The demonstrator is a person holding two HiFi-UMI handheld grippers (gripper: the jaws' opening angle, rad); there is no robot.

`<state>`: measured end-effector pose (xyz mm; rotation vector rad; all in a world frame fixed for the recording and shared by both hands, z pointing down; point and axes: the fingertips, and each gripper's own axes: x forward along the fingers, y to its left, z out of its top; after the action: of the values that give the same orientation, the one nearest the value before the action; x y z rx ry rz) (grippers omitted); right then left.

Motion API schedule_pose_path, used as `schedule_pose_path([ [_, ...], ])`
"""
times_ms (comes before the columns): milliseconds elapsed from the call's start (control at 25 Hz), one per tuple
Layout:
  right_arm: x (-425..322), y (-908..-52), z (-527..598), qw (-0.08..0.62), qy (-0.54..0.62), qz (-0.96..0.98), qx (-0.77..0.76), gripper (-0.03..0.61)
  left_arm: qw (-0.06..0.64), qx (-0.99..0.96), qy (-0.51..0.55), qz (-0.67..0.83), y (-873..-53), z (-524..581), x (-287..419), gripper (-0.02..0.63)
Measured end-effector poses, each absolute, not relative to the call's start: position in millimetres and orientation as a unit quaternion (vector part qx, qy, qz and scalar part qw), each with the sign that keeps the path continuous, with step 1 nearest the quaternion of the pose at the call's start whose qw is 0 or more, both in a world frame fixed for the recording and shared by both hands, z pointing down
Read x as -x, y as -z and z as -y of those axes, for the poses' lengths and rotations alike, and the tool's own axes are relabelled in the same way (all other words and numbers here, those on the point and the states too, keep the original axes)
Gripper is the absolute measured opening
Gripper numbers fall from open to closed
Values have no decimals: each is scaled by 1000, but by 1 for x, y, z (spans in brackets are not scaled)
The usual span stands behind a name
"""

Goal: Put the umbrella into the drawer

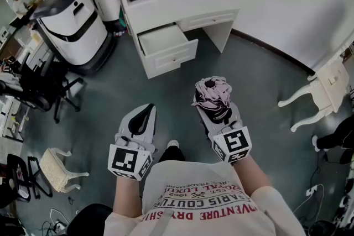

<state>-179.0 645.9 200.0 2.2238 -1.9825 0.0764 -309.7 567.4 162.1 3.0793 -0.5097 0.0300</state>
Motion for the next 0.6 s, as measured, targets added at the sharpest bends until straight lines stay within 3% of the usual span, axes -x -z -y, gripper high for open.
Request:
schedule_pose_path([
  [600, 166, -209, -646, 72, -31, 661, -746, 214, 13, -988, -28, 154, -177, -567, 293, 3],
])
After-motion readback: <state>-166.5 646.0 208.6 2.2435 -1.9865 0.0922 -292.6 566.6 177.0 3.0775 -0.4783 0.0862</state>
